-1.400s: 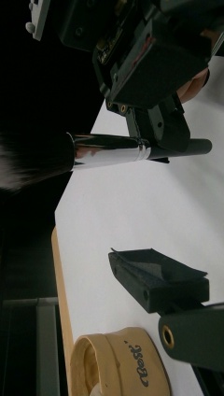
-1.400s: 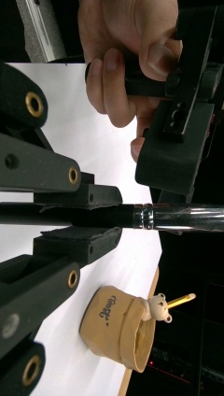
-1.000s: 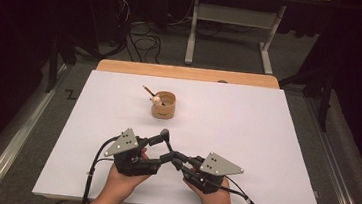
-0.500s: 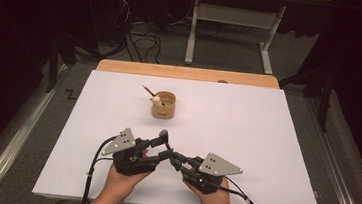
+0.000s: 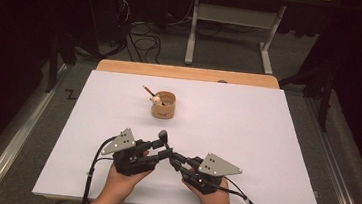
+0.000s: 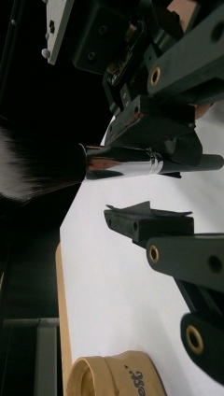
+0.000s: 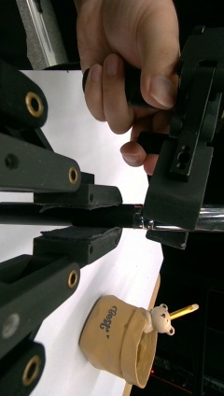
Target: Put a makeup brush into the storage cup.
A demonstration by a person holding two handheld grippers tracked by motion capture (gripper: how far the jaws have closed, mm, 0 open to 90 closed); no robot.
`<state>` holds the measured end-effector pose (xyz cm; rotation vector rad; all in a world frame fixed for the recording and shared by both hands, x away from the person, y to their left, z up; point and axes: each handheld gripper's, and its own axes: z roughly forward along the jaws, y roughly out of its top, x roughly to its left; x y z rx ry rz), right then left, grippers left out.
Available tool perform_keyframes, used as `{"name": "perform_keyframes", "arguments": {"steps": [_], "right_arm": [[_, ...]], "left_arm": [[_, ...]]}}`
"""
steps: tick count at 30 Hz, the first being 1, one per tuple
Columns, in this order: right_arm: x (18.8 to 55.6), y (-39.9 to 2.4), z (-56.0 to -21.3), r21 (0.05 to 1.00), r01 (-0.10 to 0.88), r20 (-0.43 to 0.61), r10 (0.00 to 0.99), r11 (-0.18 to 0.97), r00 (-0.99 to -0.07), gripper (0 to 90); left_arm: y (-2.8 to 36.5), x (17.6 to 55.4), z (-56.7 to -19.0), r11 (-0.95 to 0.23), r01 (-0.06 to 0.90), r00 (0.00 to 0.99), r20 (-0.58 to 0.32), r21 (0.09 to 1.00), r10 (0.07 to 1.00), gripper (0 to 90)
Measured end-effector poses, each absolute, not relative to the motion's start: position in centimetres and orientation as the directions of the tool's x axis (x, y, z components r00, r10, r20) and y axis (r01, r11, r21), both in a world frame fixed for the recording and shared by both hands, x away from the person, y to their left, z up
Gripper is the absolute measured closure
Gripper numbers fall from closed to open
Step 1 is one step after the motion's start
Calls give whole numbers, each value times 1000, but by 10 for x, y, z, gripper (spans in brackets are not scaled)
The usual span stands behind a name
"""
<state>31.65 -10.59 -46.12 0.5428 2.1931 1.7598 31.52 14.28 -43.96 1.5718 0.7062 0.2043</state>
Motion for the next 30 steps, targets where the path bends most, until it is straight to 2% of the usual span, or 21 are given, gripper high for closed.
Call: {"name": "perform_keyframes", "arguments": {"steps": [19,30], "right_arm": [[317,-105,-462,973,118,17,450,197,-893,805],[316,-105,-462,975,107,8,454,193,-891,803]], "left_arm": [[143,316,-442,41,318,810,-294,947,507,746],[143,315,-442,42,306,819,-286,951,498,763]]}}
